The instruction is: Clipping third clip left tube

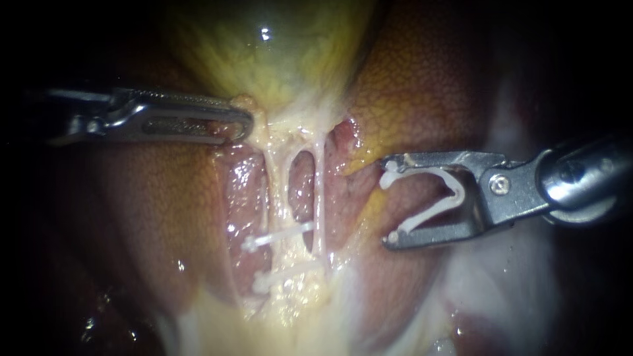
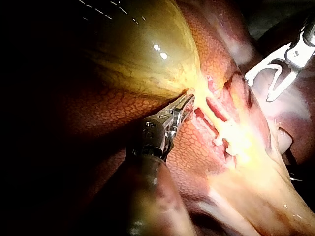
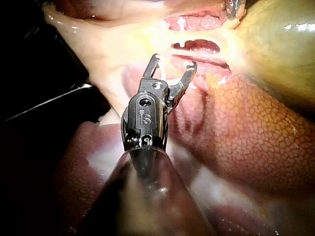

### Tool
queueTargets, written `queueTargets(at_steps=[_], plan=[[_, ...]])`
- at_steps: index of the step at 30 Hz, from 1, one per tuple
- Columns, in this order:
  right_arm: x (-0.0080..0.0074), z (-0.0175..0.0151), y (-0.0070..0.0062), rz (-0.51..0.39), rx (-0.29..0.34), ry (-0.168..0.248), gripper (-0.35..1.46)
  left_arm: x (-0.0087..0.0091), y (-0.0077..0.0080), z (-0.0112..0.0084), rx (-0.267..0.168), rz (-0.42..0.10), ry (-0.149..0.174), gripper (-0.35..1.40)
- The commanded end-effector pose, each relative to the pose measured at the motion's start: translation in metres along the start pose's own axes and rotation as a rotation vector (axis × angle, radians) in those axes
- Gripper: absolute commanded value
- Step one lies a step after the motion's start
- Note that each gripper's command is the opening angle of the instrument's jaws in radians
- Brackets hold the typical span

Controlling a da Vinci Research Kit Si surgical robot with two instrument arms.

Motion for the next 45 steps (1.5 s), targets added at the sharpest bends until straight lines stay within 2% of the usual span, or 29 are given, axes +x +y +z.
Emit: queueTargets(at_steps=[1,5,9,14,19,22,26,36,45], plan=[[0.0,0.0,0.0,0.0,0.0,0.0,0.5,0.0,0.0,0.0,0.001,0.0,0.0,-0.35],[0.0,0.0,0.0,0.0,0.003,0.001,0.5,-0.0005,-0.0001,-0.0004,0.003,-0.003,0.001,-0.35],[0.0,0.0,0.0,-0.001,0.003,0.001,0.5,-0.0022,-0.0005,-0.002,0.012,-0.012,0.009,-0.35],[0.0,0.0,0.0,-0.001,0.009,0.004,0.5,-0.0053,-0.0009,-0.0053,-0.005,-0.032,-0.027,-0.35],[0.0,0.0001,0.0001,-0.001,0.014,0.005,0.5,-0.0072,-0.0015,-0.0074,-0.016,-0.027,-0.045,-0.35],[0.0001,0.0003,0.0002,-0.001,0.025,0.007,0.5,-0.0071,-0.0017,-0.0073,-0.018,-0.028,-0.045,-0.35],[0.0004,0.0009,0.0003,0.016,0.04,0.032,0.5,-0.0068,-0.0017,-0.0072,-0.02,-0.026,-0.046,-0.35],[0.0015,0.0037,0.0015,0.135,0.103,0.135,0.5,-0.0067,-0.0018,-0.0072,-0.021,-0.026,-0.046,-0.35],[0.0022,0.0069,0.0027,0.211,0.161,0.204,0.5,-0.0067,-0.0021,-0.007,-0.023,-0.026,-0.047,-0.35]])
